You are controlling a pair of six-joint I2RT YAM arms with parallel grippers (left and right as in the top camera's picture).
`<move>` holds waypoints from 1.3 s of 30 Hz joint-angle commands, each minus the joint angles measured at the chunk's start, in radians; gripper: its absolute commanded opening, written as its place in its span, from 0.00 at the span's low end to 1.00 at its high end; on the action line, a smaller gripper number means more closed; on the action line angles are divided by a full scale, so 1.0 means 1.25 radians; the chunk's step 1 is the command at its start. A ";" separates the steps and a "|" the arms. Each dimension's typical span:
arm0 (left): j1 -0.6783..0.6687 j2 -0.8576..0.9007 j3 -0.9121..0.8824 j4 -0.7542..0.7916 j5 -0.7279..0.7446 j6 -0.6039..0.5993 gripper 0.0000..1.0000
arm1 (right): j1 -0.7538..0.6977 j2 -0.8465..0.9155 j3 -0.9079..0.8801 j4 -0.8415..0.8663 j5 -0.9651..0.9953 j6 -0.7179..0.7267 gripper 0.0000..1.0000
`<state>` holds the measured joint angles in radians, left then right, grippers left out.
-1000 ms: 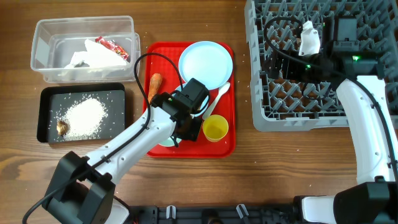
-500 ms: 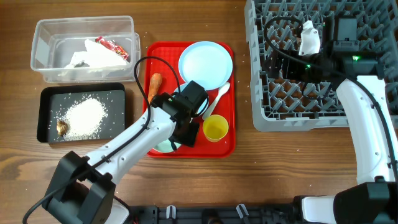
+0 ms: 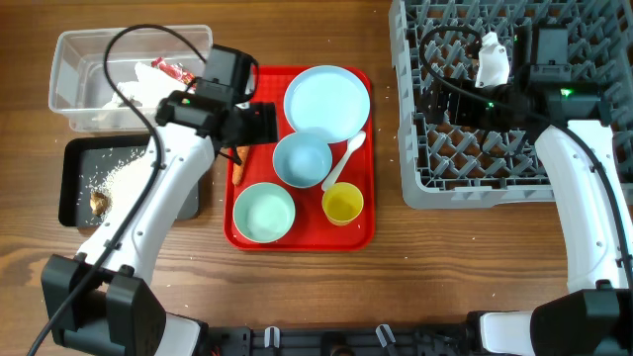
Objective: Sort waste into correct bins and load items into the dishwasher rack
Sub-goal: 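Grasp the carrot on the red tray with the left gripper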
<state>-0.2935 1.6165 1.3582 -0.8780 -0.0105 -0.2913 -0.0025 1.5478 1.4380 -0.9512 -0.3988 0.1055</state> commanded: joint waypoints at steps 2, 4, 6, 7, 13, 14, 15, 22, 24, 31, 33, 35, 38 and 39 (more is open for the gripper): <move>0.054 0.085 0.009 0.009 -0.005 -0.001 0.81 | 0.004 0.014 0.016 0.011 0.005 0.008 1.00; 0.055 0.128 0.009 0.016 -0.008 -0.001 0.78 | 0.004 0.014 0.016 0.013 0.005 0.008 1.00; 0.055 0.159 0.009 0.027 -0.008 -0.001 0.76 | 0.004 0.014 0.016 0.013 0.005 0.008 1.00; 0.055 0.169 0.009 0.034 -0.008 -0.001 0.75 | 0.004 0.014 0.016 0.013 0.005 0.007 1.00; 0.055 0.230 0.008 0.105 -0.008 -0.001 0.69 | 0.004 0.014 0.016 0.015 0.007 0.007 1.00; 0.055 0.238 0.007 0.110 -0.008 -0.001 0.69 | 0.004 0.014 0.016 0.013 0.009 0.005 1.00; 0.055 0.250 0.006 0.115 -0.008 -0.001 0.69 | 0.004 0.014 0.016 0.013 0.009 0.005 1.00; 0.055 0.314 0.005 0.144 -0.008 -0.001 0.69 | 0.004 0.014 0.015 0.013 0.009 0.002 1.00; 0.055 0.317 0.005 0.151 -0.008 -0.001 0.68 | 0.004 0.014 0.015 0.013 0.009 0.002 1.00; 0.055 0.343 -0.014 0.164 -0.008 -0.001 0.56 | 0.004 0.014 0.015 0.013 0.009 0.002 1.00; 0.055 0.348 -0.014 0.164 -0.008 -0.001 0.46 | 0.004 0.014 0.015 0.013 0.009 0.002 1.00; 0.055 0.348 -0.014 0.167 -0.008 -0.001 0.41 | 0.004 0.014 0.015 0.013 0.009 0.001 1.00; 0.055 0.348 -0.014 0.164 -0.008 -0.001 0.29 | 0.004 0.014 0.015 0.013 0.009 -0.001 1.00; 0.055 0.348 -0.014 0.162 -0.008 -0.001 0.24 | 0.004 0.014 0.015 0.013 0.009 -0.001 1.00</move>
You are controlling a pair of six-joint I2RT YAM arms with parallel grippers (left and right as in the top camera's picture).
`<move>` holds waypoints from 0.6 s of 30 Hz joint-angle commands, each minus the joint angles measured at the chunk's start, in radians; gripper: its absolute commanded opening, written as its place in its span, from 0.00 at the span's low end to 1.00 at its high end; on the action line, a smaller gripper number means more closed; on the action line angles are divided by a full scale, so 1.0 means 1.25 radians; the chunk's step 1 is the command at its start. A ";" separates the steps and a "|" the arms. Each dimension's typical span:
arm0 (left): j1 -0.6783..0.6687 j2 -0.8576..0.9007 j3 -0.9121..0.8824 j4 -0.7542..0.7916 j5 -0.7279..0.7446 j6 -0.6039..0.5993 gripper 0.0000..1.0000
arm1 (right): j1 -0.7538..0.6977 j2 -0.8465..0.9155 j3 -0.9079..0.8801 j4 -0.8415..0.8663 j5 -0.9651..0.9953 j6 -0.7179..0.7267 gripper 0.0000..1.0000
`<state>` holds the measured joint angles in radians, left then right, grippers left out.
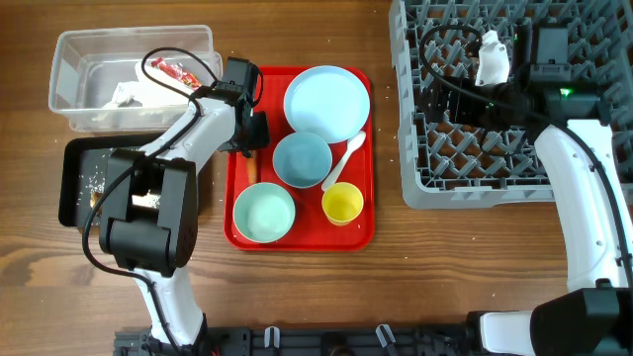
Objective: Sort waste into correct bins and load items into the dishwasher rack
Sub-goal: 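Grasp the carrot on the red tray with the left gripper, then carry the carrot left and drop it onto the black tray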
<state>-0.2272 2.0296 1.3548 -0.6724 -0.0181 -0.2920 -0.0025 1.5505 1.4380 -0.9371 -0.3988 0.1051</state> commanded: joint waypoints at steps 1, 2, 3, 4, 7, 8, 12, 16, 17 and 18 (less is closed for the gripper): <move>0.002 0.017 -0.011 -0.007 -0.001 -0.001 0.17 | 0.004 0.012 0.015 0.002 0.009 0.000 1.00; 0.002 0.017 -0.011 -0.010 -0.001 -0.001 0.15 | 0.004 0.012 0.015 0.002 0.009 0.000 1.00; 0.002 0.016 -0.011 -0.012 -0.002 -0.001 0.15 | 0.004 0.012 0.015 0.002 0.012 0.000 1.00; 0.002 0.014 -0.009 -0.014 -0.002 -0.001 0.15 | 0.004 0.012 0.015 0.002 0.015 0.000 1.00; 0.002 -0.002 0.020 -0.049 -0.002 -0.001 0.14 | 0.004 0.012 0.015 0.002 0.015 0.000 1.00; 0.002 -0.011 0.039 -0.066 -0.002 -0.001 0.14 | 0.004 0.012 0.015 0.002 0.014 0.000 1.00; 0.002 -0.061 0.130 -0.133 -0.002 -0.001 0.14 | 0.004 0.012 0.015 0.002 0.015 0.000 1.00; 0.002 -0.143 0.209 -0.199 -0.002 -0.001 0.14 | 0.004 0.012 0.015 0.002 0.015 0.000 1.00; 0.002 -0.160 0.213 -0.207 -0.002 -0.001 0.14 | 0.004 0.012 0.015 0.002 0.015 0.000 1.00; 0.004 -0.186 0.214 -0.215 -0.002 -0.001 0.14 | 0.004 0.012 0.015 0.002 0.015 0.000 1.00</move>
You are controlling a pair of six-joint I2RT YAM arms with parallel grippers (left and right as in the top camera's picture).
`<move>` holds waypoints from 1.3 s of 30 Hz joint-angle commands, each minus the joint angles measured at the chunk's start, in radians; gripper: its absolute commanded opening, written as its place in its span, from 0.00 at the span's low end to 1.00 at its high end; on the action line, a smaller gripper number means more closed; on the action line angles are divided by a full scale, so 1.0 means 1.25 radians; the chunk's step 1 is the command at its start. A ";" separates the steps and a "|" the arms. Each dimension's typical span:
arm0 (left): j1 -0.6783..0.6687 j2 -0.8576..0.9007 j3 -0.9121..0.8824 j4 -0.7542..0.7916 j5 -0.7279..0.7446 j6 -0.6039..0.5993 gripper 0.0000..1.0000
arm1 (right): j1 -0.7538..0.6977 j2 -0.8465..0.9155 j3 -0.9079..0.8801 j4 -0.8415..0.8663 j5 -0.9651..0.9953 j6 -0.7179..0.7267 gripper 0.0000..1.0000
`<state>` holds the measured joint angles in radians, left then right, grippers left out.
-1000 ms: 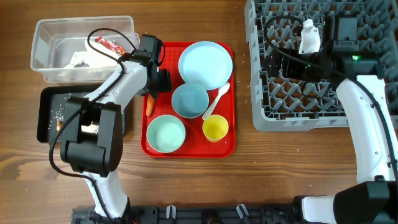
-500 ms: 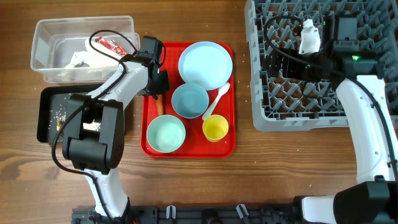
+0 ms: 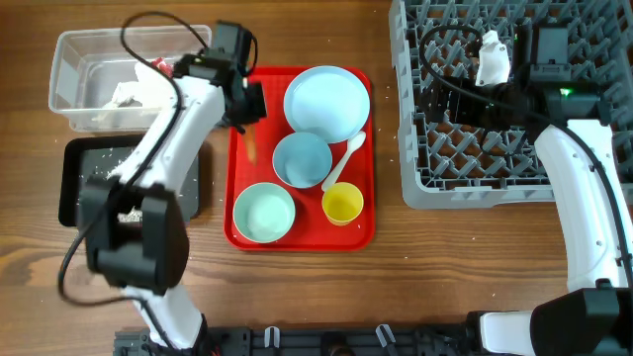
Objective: Sort waste into correct bins and load items into the dishwasher rack
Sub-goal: 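Carry the carrot left and drop it onto the black tray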
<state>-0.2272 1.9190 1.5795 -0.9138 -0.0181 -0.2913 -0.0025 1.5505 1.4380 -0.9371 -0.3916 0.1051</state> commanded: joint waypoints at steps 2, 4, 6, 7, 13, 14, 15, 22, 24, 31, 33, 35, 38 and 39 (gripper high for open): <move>0.018 -0.154 0.034 -0.052 -0.014 -0.008 0.14 | 0.004 0.012 0.015 0.002 0.009 0.000 1.00; 0.042 -0.196 0.034 -0.089 -0.059 -0.034 0.14 | 0.004 0.012 0.015 0.002 0.009 0.000 1.00; 0.078 -0.227 0.034 -0.134 -0.114 -0.074 0.14 | 0.004 0.012 0.015 0.003 0.009 0.000 1.00; 0.105 -0.237 0.034 -0.157 -0.147 -0.103 0.14 | 0.004 0.012 0.015 0.005 0.009 0.000 1.00; 0.289 -0.233 -0.008 -0.184 -0.211 -0.253 0.11 | 0.004 0.012 0.015 0.013 0.009 0.000 1.00; 0.317 -0.229 -0.023 -0.183 -0.211 -0.271 0.08 | 0.004 0.012 0.015 0.013 0.009 -0.001 1.00; 0.353 -0.228 -0.054 -0.174 -0.211 -0.297 0.06 | 0.004 0.012 0.015 0.012 0.009 -0.001 1.00; 0.467 -0.228 -0.267 -0.023 -0.189 -0.366 0.04 | 0.004 0.012 0.015 0.011 0.009 0.000 1.00; 0.468 -0.228 -0.342 0.054 -0.187 -0.406 0.04 | 0.004 0.012 0.015 0.009 0.009 0.001 1.00; 0.468 -0.227 -0.480 0.229 -0.188 -0.465 0.23 | 0.004 0.012 0.015 0.000 0.009 0.001 1.00; 0.468 -0.226 -0.480 0.234 -0.190 -0.464 0.25 | 0.004 0.012 0.015 0.001 0.009 0.001 1.00; 0.468 -0.226 -0.480 0.239 -0.191 -0.464 0.26 | 0.004 0.012 0.015 0.000 0.009 0.001 1.00; 0.468 -0.226 -0.480 0.242 -0.191 -0.464 0.28 | 0.004 0.012 0.015 -0.002 0.009 0.001 1.00; 0.468 -0.226 -0.480 0.241 -0.191 -0.464 0.31 | 0.004 0.012 0.013 -0.002 0.009 0.001 1.00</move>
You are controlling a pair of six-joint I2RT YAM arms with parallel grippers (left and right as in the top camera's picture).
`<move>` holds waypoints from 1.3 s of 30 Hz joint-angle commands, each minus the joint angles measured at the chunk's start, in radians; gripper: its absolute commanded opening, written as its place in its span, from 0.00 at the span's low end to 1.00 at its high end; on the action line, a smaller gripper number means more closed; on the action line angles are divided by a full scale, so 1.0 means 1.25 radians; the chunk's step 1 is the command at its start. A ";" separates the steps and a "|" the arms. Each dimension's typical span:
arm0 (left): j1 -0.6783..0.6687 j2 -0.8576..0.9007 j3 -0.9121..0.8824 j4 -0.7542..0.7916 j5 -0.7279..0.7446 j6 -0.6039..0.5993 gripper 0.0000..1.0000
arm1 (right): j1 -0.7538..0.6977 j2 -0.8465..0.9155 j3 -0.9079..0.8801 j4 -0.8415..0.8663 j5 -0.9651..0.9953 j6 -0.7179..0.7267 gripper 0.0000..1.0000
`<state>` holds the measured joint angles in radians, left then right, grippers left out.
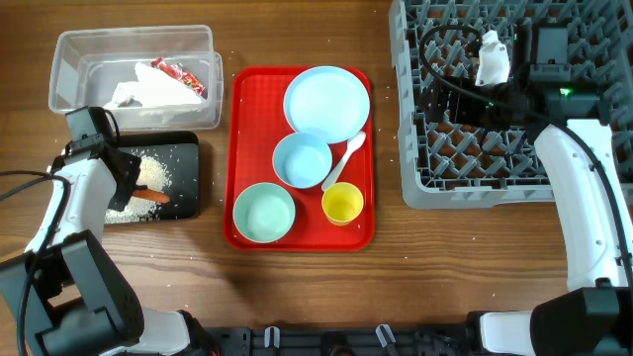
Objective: Sort waste into correct bins and load items into the dishwasher rack
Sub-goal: 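Carry the carrot left and drop it onto the black tray, then reach the left gripper toward the yellow cup on the red tray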
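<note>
My left gripper [132, 180] reaches over the black tray [188, 148] at the left, which holds rice-like scraps. It looks shut on one end of an orange carrot stick [155, 197] that lies across the scraps. The red tray [237, 119] carries a pale blue plate [326, 99], a blue bowl [302, 160], a mint bowl [263, 213], a yellow cup [342, 204] and a white spoon [346, 158]. My right gripper [450, 99] hangs over the grey dishwasher rack [475, 188]; its fingers are dark against the rack.
A clear plastic bin [69, 49] with white paper and a red wrapper [178, 74] stands behind the black tray. A white object [491, 57] sits at the back of the rack. Bare wooden table lies in front of the trays.
My left arm has moved from the red tray's upper left edge to over the black tray. The carrot stick has gone with it and now lies on the scraps.
My left gripper was first at the carrot stick on the red tray's left edge. Then the stick hung below the gripper at that edge, then higher up. Now gripper and stick are at the black tray. The right arm has stayed over the rack.
</note>
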<state>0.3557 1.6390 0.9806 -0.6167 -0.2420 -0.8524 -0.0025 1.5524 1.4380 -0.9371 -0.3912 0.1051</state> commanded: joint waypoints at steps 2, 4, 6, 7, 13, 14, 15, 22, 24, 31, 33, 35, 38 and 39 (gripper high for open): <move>0.002 -0.002 -0.001 0.004 -0.014 -0.016 0.35 | 0.004 0.010 0.010 -0.002 0.009 0.000 1.00; 0.002 -0.002 -0.001 0.004 -0.015 -0.016 0.36 | 0.004 0.010 0.010 -0.002 0.009 0.000 1.00; 0.002 -0.002 -0.001 0.004 -0.024 -0.016 0.37 | 0.004 0.010 0.010 -0.002 0.009 0.000 1.00; 0.002 -0.002 -0.001 0.004 -0.028 -0.016 0.38 | 0.004 0.010 0.010 -0.001 0.009 0.000 1.00; 0.001 -0.007 0.011 0.032 -0.023 0.051 0.40 | 0.004 0.010 0.010 -0.001 0.009 0.000 1.00; 0.001 -0.018 0.033 0.021 0.009 0.121 0.44 | 0.004 0.010 0.010 -0.001 0.009 0.000 1.00; 0.001 -0.036 0.062 0.007 0.065 0.209 0.48 | 0.004 0.010 0.010 -0.001 0.009 0.002 1.00; -0.042 -0.181 0.125 -0.062 0.326 0.473 0.66 | 0.004 0.010 0.010 0.013 0.001 0.024 1.00; -0.092 -0.221 0.125 -0.067 0.338 0.479 0.69 | 0.004 0.010 0.010 0.016 -0.011 0.024 1.00; -0.440 -0.211 0.127 -0.024 0.342 0.507 0.69 | 0.004 0.010 0.010 0.017 -0.014 0.024 1.00; -0.516 -0.183 0.145 -0.012 0.337 0.507 0.68 | 0.004 0.010 0.010 0.017 -0.013 0.024 1.00; -0.573 -0.145 0.184 -0.028 0.309 0.507 0.68 | 0.004 0.010 0.010 0.014 -0.013 0.024 1.00; -0.635 -0.069 0.238 -0.049 0.304 0.509 0.68 | 0.004 0.010 0.010 0.013 -0.013 0.023 1.00; -0.659 -0.035 0.251 -0.056 0.304 0.509 0.68 | 0.004 0.010 0.010 0.013 -0.013 0.023 1.00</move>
<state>-0.4061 1.5051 1.2312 -0.6720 0.1570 -0.2394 -0.0025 1.5524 1.4380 -0.9195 -0.3923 0.1204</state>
